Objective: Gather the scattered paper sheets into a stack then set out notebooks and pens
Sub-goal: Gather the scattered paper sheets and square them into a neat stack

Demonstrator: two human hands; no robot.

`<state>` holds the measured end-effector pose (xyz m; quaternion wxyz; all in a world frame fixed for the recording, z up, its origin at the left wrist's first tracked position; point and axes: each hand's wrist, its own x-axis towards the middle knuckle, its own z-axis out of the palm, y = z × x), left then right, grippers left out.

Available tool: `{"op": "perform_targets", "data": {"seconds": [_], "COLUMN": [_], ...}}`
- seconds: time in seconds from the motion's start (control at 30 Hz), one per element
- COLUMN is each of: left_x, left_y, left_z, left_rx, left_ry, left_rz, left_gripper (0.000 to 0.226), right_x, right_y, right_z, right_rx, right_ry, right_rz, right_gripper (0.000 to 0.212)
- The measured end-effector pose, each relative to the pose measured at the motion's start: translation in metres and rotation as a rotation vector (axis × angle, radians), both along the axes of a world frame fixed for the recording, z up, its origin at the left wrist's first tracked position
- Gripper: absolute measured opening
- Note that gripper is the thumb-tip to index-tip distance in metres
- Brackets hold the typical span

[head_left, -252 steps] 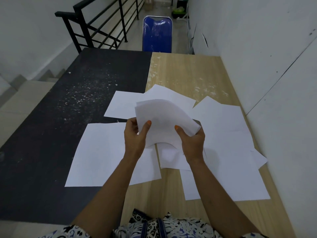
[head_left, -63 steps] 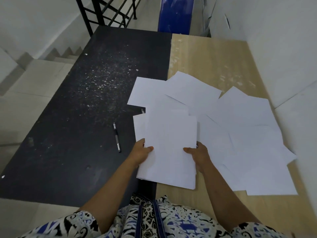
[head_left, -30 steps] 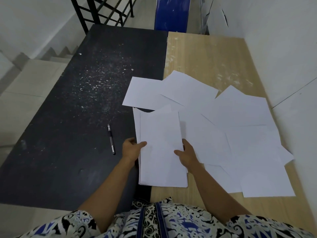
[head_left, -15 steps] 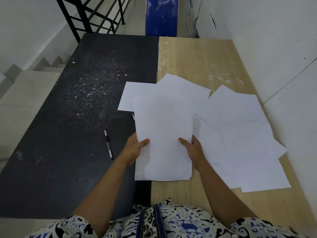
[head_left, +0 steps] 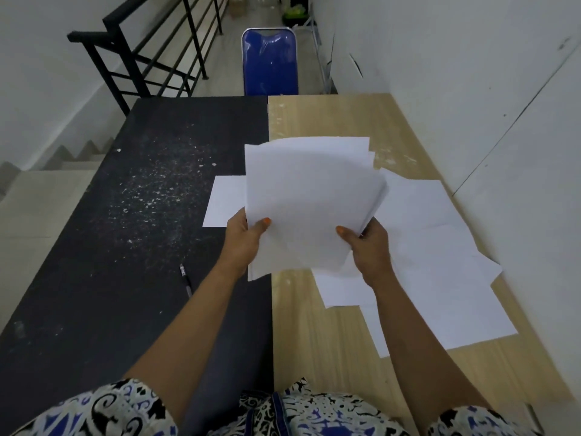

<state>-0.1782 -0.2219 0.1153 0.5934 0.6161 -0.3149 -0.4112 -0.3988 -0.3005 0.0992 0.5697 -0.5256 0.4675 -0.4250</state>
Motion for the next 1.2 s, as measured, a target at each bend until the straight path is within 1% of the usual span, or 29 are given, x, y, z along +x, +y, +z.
{"op": "perform_targets", "data": {"seconds": [0.07, 0.13, 0.2, 0.27, 0.33, 0.4, 0.43, 0.5, 0.57, 0.63, 0.73, 0.83, 1.0, 1.07, 1.13, 1.2], "left_x": [-0.007, -0.010, -0.012, -0.011, -0.006, 0.001, 0.004, 0.007, 0.007, 0.004, -0.004, -0.011, -0.034, -0.041, -0.042, -0.039], "left_y": [-0.003, -0.004, -0.002, -0.001, 0.003, 0.008, 0.010, 0.011, 0.009, 0.007, 0.007, 0.007, 0.008, 0.008, 0.008, 0.010], "left_z": [0.003, 0.006, 0.007, 0.005, 0.001, -0.003, -0.004, -0.009, -0.014, -0.022, -0.030, -0.031, -0.013, -0.010, -0.012, -0.014], "left_rx": [-0.011, -0.009, -0.006, 0.033, 0.082, 0.113, 0.129, 0.171, 0.217, 0.255, 0.238, 0.166, -0.076, -0.117, -0.113, -0.117], "left_ry": [0.006, -0.022, -0.010, 0.041, 0.094, 0.152, 0.170, 0.186, 0.146, 0.088, 0.075, -0.003, -0.133, -0.128, -0.096, -0.068], "left_rz": [-0.017, -0.048, -0.086, -0.112, -0.157, -0.247, -0.294, -0.328, -0.287, -0.238, -0.199, -0.093, 0.062, 0.074, 0.056, 0.039], "left_gripper": [0.017, 0.016, 0.017, 0.019, 0.026, 0.032, 0.033, 0.030, 0.026, 0.023, 0.025, 0.028, 0.033, 0.034, 0.034, 0.037], "right_x": [0.000, -0.003, -0.008, -0.012, -0.017, -0.024, -0.028, -0.031, -0.030, -0.024, -0.013, -0.004, 0.012, 0.015, 0.014, 0.009], "right_y": [0.004, 0.008, 0.012, 0.015, 0.014, 0.012, 0.010, 0.009, 0.006, 0.008, 0.014, 0.019, 0.028, 0.032, 0.033, 0.033], "right_z": [0.004, 0.008, 0.012, 0.014, 0.016, 0.017, 0.017, 0.013, 0.004, -0.005, -0.009, -0.002, 0.023, 0.028, 0.025, 0.018], "right_rx": [-0.064, -0.115, -0.110, -0.033, 0.077, 0.209, 0.275, 0.321, 0.302, 0.287, 0.226, 0.152, -0.006, -0.064, -0.104, -0.096], "right_ry": [0.068, 0.094, 0.038, -0.085, -0.200, -0.272, -0.278, -0.190, -0.077, -0.058, -0.061, -0.073, -0.156, -0.171, -0.120, -0.060], "right_rz": [-0.032, -0.058, -0.059, -0.070, -0.050, 0.034, 0.081, 0.131, 0.095, 0.050, 0.016, -0.046, -0.078, -0.098, -0.117, -0.119], "right_gripper": [0.030, 0.032, 0.032, 0.025, 0.021, 0.028, 0.032, 0.031, 0.024, 0.022, 0.024, 0.024, 0.028, 0.026, 0.027, 0.033]}}
